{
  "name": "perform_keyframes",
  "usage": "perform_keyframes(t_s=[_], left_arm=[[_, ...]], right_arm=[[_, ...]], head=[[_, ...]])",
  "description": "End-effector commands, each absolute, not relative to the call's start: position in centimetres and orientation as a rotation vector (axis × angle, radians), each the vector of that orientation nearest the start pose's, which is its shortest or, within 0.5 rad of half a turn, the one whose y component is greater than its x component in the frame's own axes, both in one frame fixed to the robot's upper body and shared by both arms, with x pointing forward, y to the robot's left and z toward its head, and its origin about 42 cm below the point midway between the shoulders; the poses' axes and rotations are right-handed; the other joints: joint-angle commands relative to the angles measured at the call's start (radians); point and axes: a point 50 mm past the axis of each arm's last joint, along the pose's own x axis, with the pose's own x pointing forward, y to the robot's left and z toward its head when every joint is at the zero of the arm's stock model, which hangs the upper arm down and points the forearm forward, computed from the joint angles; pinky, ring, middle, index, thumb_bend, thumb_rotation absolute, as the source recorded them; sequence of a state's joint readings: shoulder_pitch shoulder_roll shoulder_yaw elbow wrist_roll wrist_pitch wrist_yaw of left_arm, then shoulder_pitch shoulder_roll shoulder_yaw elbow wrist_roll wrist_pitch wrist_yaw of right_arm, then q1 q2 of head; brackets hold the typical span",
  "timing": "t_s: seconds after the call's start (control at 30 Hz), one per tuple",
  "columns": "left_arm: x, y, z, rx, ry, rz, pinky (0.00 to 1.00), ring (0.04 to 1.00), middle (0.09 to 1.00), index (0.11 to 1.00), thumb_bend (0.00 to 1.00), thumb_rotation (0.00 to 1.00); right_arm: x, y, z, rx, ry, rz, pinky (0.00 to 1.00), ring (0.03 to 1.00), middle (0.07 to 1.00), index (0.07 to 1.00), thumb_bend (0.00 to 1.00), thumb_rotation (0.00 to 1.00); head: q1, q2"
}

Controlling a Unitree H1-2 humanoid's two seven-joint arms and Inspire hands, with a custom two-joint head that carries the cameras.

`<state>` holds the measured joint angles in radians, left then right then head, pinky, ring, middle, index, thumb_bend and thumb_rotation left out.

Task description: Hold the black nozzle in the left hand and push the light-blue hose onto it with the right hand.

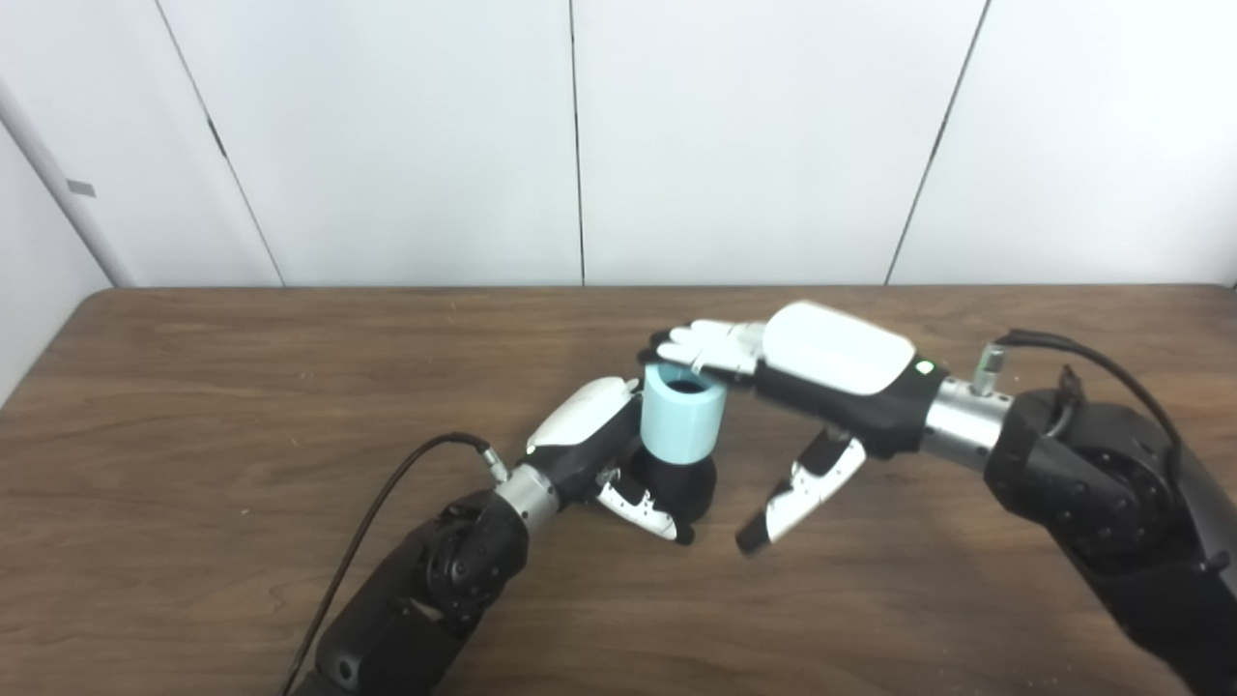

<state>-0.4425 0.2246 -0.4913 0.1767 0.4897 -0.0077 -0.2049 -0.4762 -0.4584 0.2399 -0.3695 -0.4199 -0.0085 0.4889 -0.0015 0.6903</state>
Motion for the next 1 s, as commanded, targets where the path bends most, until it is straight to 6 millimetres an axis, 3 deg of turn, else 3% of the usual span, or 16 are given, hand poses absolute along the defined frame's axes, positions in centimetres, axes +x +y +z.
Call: perform_keyframes(t_s=[0.0,0.13,0.3,0.47,0.63,0.73,0.97], left_arm=[[37.1,13.8,11.4,0.948,-0.049,-0.745,1.0,0.626,0.467,0.498,0.53,0.0],[37.1,13.7,11.6,0.948,-0.051,-0.745,1.0,0.627,0.467,0.499,0.53,0.0],[37.1,13.7,11.5,0.95,-0.054,-0.743,1.0,0.629,0.467,0.499,0.53,0.0],[37.1,13.9,11.5,0.951,-0.055,-0.741,1.0,0.629,0.467,0.499,0.53,0.0],[37.1,13.9,11.5,0.951,-0.054,-0.74,1.0,0.629,0.467,0.499,0.53,0.0],[37.2,14.0,11.6,0.953,-0.054,-0.738,1.0,0.629,0.467,0.499,0.53,0.0],[37.2,14.1,11.6,0.95,-0.052,-0.733,1.0,0.629,0.467,0.499,0.53,0.0]], right_arm=[[35.3,-20.5,35.1,-0.938,-0.761,0.46,0.72,0.874,0.955,0.955,0.73,0.39],[35.9,-21.0,36.5,-0.802,-0.752,0.386,0.66,0.829,0.94,0.959,0.73,0.35],[36.4,-22.1,36.8,-0.657,-0.672,0.351,0.6,0.793,0.923,0.963,0.72,0.35],[36.4,-22.6,35.6,-0.582,-0.595,0.317,0.55,0.749,0.888,0.963,0.64,0.38],[36.3,-23.3,34.3,-0.576,-0.492,0.31,0.53,0.704,0.84,0.899,0.55,0.19],[35.9,-23.7,32.9,-0.559,-0.394,0.294,0.54,0.672,0.794,0.83,0.56,0.11],[34.6,-24.6,29.4,-0.464,-0.255,0.234,0.56,0.649,0.754,0.773,0.6,0.1]], head=[[0.001,0.001],[0.001,0.003],[0.004,0.006],[0.004,0.006],[0.005,0.004],[0.007,0.003],[0.007,0.003]])
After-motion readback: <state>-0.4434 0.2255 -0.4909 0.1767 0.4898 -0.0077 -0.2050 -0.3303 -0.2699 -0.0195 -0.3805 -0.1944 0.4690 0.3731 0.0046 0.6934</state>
